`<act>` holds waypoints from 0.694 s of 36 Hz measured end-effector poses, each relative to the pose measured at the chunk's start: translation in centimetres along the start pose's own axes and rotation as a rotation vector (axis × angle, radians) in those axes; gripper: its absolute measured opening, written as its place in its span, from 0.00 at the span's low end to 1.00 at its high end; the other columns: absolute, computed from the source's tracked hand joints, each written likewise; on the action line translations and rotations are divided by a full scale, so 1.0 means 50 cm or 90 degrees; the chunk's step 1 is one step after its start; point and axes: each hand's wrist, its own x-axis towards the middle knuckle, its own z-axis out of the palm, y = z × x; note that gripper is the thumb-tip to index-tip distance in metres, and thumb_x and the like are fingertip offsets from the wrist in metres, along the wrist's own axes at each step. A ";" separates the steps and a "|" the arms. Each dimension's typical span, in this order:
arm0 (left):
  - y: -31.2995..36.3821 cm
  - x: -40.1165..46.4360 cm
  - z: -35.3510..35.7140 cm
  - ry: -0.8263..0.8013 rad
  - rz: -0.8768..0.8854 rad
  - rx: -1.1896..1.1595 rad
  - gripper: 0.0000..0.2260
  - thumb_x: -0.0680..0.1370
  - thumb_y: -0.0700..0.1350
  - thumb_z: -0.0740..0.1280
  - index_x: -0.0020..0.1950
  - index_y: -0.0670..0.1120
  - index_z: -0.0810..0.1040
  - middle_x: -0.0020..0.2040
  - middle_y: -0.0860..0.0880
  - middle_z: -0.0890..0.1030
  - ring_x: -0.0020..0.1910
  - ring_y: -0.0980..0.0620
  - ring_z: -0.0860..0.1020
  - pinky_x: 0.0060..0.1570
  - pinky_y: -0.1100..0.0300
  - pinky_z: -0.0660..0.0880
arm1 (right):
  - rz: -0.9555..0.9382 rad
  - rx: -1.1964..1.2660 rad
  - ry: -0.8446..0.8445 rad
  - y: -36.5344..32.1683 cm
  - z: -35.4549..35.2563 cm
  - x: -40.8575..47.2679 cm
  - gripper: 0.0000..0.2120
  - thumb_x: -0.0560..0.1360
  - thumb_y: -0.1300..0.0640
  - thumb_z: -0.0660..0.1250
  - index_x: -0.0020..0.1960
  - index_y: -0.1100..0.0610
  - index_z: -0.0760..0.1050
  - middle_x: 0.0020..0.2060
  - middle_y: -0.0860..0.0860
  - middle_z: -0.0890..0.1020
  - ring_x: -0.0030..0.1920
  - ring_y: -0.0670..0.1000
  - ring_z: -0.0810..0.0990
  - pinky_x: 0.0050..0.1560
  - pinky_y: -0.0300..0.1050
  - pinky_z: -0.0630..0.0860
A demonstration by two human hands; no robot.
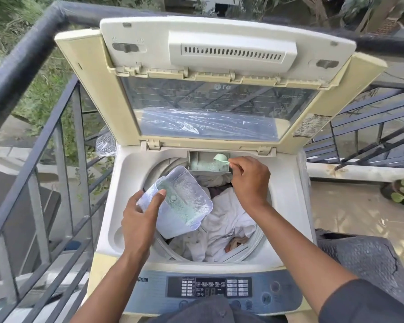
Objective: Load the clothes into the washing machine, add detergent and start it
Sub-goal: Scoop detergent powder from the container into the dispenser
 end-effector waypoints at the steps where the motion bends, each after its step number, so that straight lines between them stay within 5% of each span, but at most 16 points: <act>1: -0.001 0.001 0.000 0.001 -0.001 -0.002 0.47 0.56 0.81 0.76 0.71 0.62 0.77 0.62 0.48 0.84 0.61 0.44 0.83 0.63 0.36 0.81 | -0.009 0.006 -0.005 -0.004 0.002 -0.002 0.08 0.74 0.65 0.73 0.49 0.56 0.88 0.42 0.50 0.88 0.42 0.52 0.85 0.42 0.38 0.73; 8: -0.004 0.001 -0.002 0.004 0.001 -0.010 0.47 0.56 0.81 0.76 0.71 0.62 0.77 0.60 0.48 0.85 0.60 0.45 0.84 0.62 0.36 0.81 | -0.081 0.057 -0.022 -0.035 0.010 -0.008 0.07 0.75 0.66 0.74 0.50 0.59 0.88 0.41 0.52 0.88 0.41 0.51 0.86 0.43 0.44 0.82; 19: -0.002 0.005 0.000 -0.013 0.004 -0.018 0.46 0.57 0.81 0.76 0.71 0.62 0.76 0.63 0.47 0.84 0.63 0.43 0.83 0.63 0.35 0.80 | -0.131 -0.003 -0.048 -0.032 0.010 -0.002 0.07 0.74 0.69 0.72 0.49 0.62 0.87 0.43 0.55 0.88 0.42 0.56 0.85 0.45 0.50 0.83; 25: 0.004 -0.002 -0.001 -0.029 -0.003 -0.039 0.53 0.55 0.82 0.75 0.76 0.59 0.74 0.67 0.46 0.81 0.66 0.45 0.80 0.66 0.36 0.79 | -0.029 0.077 0.019 -0.043 -0.021 -0.011 0.08 0.75 0.67 0.73 0.51 0.57 0.87 0.43 0.50 0.88 0.41 0.49 0.84 0.45 0.35 0.75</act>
